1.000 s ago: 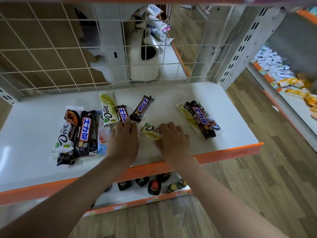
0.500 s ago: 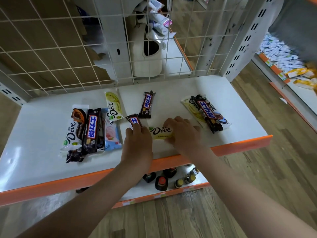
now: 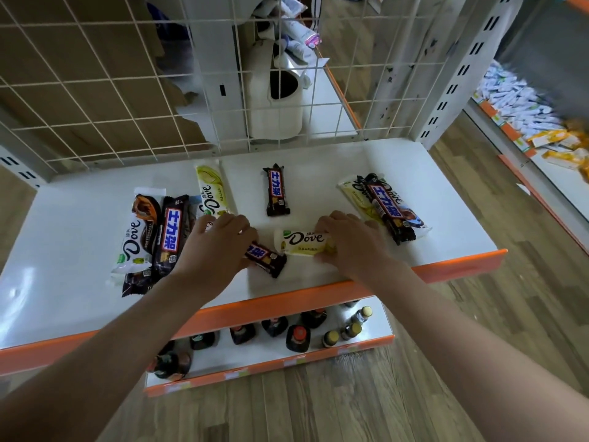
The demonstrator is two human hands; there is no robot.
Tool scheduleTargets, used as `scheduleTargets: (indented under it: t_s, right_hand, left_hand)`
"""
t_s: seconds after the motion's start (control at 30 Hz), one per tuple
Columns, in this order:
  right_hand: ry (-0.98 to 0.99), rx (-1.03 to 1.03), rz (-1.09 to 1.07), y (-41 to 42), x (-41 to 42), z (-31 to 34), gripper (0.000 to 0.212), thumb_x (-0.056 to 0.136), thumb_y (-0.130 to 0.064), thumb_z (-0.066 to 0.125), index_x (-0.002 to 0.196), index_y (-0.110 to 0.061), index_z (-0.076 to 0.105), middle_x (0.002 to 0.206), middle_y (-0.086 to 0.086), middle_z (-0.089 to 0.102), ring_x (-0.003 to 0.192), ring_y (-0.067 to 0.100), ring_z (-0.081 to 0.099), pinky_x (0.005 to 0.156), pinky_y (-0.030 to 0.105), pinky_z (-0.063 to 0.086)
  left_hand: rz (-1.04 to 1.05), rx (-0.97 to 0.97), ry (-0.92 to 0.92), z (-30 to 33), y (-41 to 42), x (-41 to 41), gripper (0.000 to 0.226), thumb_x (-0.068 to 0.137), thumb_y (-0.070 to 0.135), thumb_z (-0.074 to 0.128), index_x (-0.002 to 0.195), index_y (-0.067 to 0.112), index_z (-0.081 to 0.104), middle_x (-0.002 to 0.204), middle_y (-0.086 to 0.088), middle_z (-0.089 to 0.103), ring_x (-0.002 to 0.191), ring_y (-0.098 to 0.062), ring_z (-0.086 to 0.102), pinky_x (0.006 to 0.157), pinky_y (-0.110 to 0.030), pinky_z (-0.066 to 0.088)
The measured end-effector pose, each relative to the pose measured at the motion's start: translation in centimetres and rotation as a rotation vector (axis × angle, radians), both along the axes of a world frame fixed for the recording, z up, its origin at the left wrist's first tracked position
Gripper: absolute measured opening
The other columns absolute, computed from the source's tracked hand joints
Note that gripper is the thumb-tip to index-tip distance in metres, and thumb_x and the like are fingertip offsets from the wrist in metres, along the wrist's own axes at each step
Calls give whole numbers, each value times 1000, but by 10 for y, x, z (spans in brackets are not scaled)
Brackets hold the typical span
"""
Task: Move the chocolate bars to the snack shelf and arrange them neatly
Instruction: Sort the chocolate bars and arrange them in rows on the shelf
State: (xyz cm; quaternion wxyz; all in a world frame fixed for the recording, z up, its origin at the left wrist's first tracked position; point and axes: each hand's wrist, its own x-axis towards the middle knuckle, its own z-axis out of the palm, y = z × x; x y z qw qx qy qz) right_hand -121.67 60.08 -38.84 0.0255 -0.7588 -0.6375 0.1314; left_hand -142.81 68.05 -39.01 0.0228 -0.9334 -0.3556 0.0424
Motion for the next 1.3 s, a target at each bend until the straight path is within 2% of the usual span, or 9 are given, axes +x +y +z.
scheduleTargets:
  t_s: [0.13,0.27,0.4,0.53,0.63,0.97,1.13,1.3]
  right_hand:
    - [-130,-16,105,-3,4,2,45,88,-48,53,124,-22,44,120,-3,48,113,19,47,90,37,36]
    - [-169,31,96,-9,8,5,44,90,-48,48,124,-21,42,119,-3,53,112,19,51,90,36,37]
    - [-188,96,95,-18,9,9,44,90,-49,48,124,-22,44,119,-5,55,111,17,52,88,33,37]
    - [-219,178,48,-28,6,11,42,91,-48,48,122,-20,45,118,-5,54,110,17,53,85,31,37]
    - [-229,202,38,-35,2,16,43,90,-48,49,123,-19,45,120,-4,53,114,18,50,85,31,37]
    - [-283,206,86,-66,-15,74,46,87,-43,56,126,-20,45,124,-1,53,117,24,48,87,35,38]
    - [-306,260,126,-85,-29,121,47,88,-47,53,127,-23,43,125,-3,52,117,22,47,87,34,38]
    - [-299,292,165,-102,-42,169,47,89,-48,51,128,-25,41,127,-5,51,120,19,45,92,34,35]
  left_hand:
    - [46,-71,-121,-3,-10,-5,36,86,50,53,116,31,52,114,13,56,118,-14,43,103,-35,21]
    - [112,-117,-252,2,-18,-5,35,81,55,58,106,31,58,100,14,60,107,-12,47,97,-33,24]
    - [191,-176,-379,8,-24,-3,29,77,51,65,99,31,62,91,14,60,95,-12,51,91,-32,27]
    - [217,-233,-420,13,-34,-3,27,77,44,69,99,29,66,86,12,58,88,-12,54,89,-38,39]
    - [239,-240,-455,18,-44,-5,28,76,43,70,99,28,67,81,14,53,84,-12,53,85,-37,41]
    - [202,-228,-544,73,-89,-21,32,68,44,77,94,28,69,84,5,63,84,-16,55,85,-41,43]
    - [171,-162,-556,116,-112,-33,31,67,50,75,91,31,68,81,9,63,79,-13,56,77,-38,44]
    - [192,-153,-582,161,-134,-45,33,69,52,73,96,34,66,87,14,62,87,-11,55,85,-41,43]
